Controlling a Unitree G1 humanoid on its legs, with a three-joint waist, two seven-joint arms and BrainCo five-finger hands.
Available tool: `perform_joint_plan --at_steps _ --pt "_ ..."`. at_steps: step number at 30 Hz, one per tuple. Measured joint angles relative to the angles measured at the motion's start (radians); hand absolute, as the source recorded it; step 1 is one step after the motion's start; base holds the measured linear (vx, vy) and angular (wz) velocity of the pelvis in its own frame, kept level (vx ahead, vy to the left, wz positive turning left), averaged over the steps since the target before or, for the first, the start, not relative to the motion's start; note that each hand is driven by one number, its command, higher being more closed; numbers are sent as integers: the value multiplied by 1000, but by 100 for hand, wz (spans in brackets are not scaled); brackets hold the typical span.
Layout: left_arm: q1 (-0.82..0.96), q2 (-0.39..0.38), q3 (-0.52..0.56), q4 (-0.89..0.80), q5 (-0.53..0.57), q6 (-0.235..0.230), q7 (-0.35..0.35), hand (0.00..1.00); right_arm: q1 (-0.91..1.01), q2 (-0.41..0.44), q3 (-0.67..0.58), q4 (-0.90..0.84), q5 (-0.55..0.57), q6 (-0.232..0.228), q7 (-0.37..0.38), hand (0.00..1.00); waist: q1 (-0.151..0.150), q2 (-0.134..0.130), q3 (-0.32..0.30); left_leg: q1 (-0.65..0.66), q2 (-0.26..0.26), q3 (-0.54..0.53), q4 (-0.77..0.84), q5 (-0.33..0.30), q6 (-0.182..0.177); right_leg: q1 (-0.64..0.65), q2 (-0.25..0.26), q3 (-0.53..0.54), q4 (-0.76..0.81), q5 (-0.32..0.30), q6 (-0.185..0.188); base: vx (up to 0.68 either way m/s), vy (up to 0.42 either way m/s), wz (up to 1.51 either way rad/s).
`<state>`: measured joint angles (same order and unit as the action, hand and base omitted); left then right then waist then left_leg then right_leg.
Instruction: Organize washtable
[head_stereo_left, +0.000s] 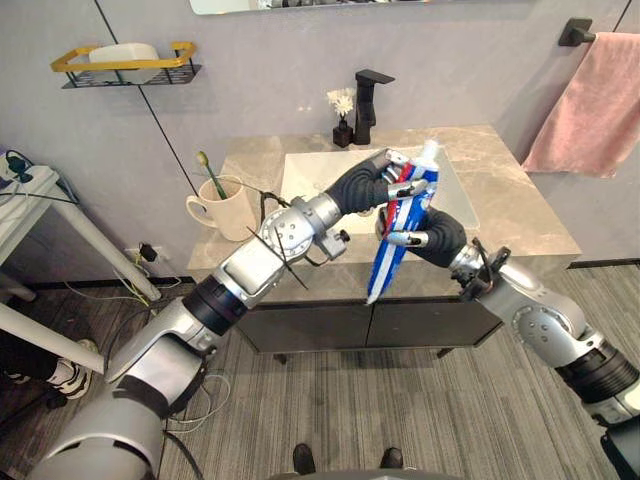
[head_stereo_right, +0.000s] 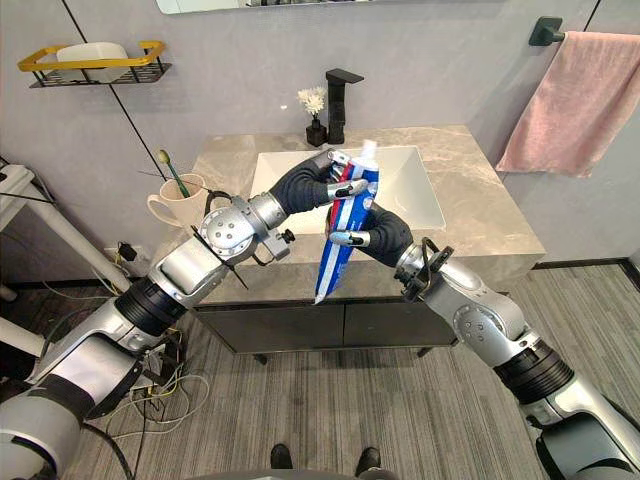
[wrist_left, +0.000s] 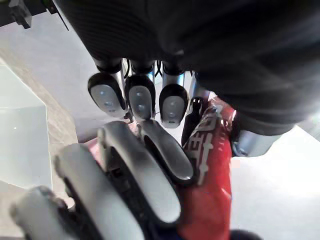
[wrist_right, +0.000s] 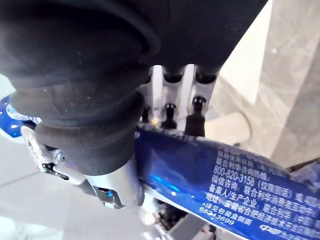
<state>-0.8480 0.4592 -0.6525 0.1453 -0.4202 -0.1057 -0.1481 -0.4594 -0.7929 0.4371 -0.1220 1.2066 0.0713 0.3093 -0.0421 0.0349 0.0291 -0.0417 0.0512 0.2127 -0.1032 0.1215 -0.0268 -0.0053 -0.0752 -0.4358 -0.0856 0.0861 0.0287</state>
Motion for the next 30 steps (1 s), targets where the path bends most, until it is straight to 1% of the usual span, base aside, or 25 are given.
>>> perform_joint_plan --at_steps 6,7,11,14,17,18,20,22,24,25,26,28,29,30 --pt "2 5 0 0 0 7 0 100 -3 1 0 -1 -3 0 1 100 0 1 3 0 -1 -1 0 0 0 0 -1 0 1 0 0 0 0 0" --pt "2 5 0 0 0 7 0 0 -3 1 0 0 -3 0 0 100 0 1 3 0 -1 -1 0 0 0 0 -1 0 1 0 0 0 0 0" --pt "5 7 14 0 0 8 1 0 -4 2 -22 0 -15 0 -4 100 0 2 4 0 -1 -2 0 0 0 0 -1 -1 1 0 0 0 0 0" --pt "8 22 32 0 -1 8 -2 0 -17 4 -77 7 -23 -3 -14 100 0 2 7 0 -1 -4 0 0 0 0 -1 -2 2 0 0 0 0 0" --pt "36 46 40 -1 -11 9 -4 0 -35 9 -152 20 -27 -30 -28 100 1 5 9 0 -2 -6 0 1 1 2 -1 -4 2 -1 0 0 0 0" --pt "54 63 40 -2 -27 10 -5 0 -45 9 -173 20 -29 -47 -30 100 0 6 10 0 -2 -8 0 1 1 2 -1 -5 2 -1 0 0 0 0" --pt "85 89 79 -16 -45 13 -6 0 -59 9 -195 20 -30 -67 -31 100 0 6 10 0 -1 -10 0 2 0 2 0 -6 2 -1 -1 0 0 2" --pt "103 130 133 -39 -79 13 -3 0 -60 9 -211 20 -30 -76 -31 100 0 6 10 0 -1 -18 0 3 -2 5 1 -13 2 -1 -4 4 1 8" --pt "127 195 224 -83 -103 10 0 0 -60 9 -211 20 -30 -77 -31 100 2 6 10 0 0 -26 0 5 -1 10 2 -22 3 -2 -5 30 13 12" --pt "134 211 245 -94 -115 8 2 0 -59 8 -211 20 -30 -78 -31 100 3 6 10 0 0 -29 0 5 -1 12 2 -25 3 -2 -5 44 25 17" --pt "166 251 314 -136 -120 5 4 0 -58 7 -211 20 -31 -78 -31 100 6 6 10 1 -1 -38 0 5 -1 17 2 -33 4 -3 -5 30 22 13" --pt "204 280 366 -171 -128 -4 7 0 -57 5 -211 20 -31 -81 -31 100 12 6 10 1 -1 -39 0 5 -1 17 1 -34 5 -4 -5 14 12 5" --pt "239 300 408 -194 -139 -13 11 0 -53 1 -211 20 -32 -86 -31 100 16 6 10 1 -1 -40 0 5 -1 17 1 -34 6 -5 -6 21 25 3" --pt "309 324 489 -230 -161 -25 20 0 -42 -10 -212 20 -37 -88 -30 100 24 6 10 2 -1 -43 0 5 -1 17 1 -36 12 -9 -6 24 28 5"
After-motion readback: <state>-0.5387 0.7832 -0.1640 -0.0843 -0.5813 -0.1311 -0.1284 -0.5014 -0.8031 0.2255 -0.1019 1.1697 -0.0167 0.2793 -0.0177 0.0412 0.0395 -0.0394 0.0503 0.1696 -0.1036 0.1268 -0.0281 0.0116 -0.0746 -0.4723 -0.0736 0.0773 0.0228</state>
